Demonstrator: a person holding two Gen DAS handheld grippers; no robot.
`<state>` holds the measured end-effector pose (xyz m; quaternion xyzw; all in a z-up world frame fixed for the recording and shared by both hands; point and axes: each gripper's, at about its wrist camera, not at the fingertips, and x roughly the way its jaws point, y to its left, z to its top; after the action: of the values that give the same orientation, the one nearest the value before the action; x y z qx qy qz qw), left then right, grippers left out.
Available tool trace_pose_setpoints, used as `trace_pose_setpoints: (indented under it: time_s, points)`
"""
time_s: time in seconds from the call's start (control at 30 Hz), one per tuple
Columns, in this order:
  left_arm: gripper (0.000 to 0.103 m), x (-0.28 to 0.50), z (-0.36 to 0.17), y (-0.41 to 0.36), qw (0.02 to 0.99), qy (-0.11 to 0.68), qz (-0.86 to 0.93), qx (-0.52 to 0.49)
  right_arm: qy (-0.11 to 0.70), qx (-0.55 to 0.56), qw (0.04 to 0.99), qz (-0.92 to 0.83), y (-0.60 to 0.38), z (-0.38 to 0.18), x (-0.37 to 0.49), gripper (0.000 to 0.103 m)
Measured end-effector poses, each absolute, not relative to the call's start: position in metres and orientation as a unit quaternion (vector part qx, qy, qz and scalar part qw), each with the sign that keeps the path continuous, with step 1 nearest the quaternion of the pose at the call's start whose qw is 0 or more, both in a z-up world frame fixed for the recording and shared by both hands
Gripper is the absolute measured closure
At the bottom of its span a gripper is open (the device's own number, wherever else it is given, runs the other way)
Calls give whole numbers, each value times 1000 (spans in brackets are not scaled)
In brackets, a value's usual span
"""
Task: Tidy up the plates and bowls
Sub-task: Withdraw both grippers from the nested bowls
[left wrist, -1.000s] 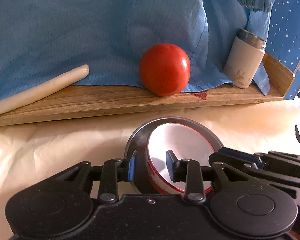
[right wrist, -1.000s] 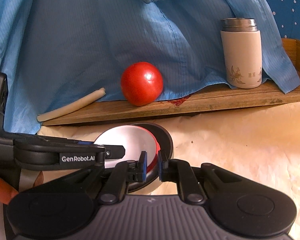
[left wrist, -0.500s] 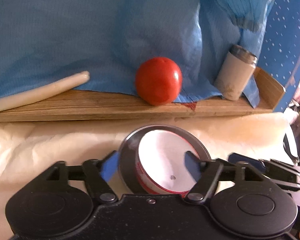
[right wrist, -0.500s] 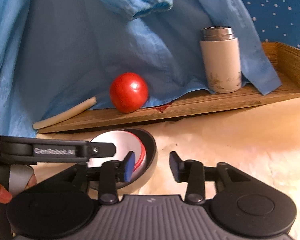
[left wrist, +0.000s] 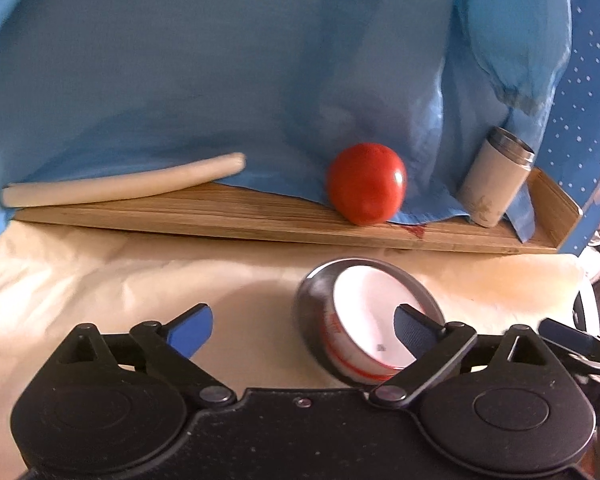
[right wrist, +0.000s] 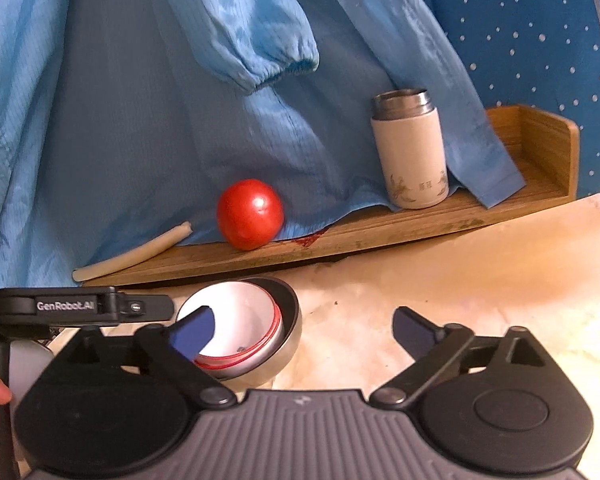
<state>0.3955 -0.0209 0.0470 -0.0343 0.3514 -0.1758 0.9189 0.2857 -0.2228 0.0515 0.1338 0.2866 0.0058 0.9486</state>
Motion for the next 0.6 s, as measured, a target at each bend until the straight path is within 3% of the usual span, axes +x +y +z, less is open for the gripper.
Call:
trace_pose_setpoints:
  time_s: [0.23, 0.6]
  points:
    - [1, 396, 43, 2, 912, 377, -156, -46, 303, 123, 945, 12, -222, 55, 279, 0]
    - [1, 419, 25, 21, 876, 449, -136, -112, 408, 164, 896, 53, -238, 45, 304, 0]
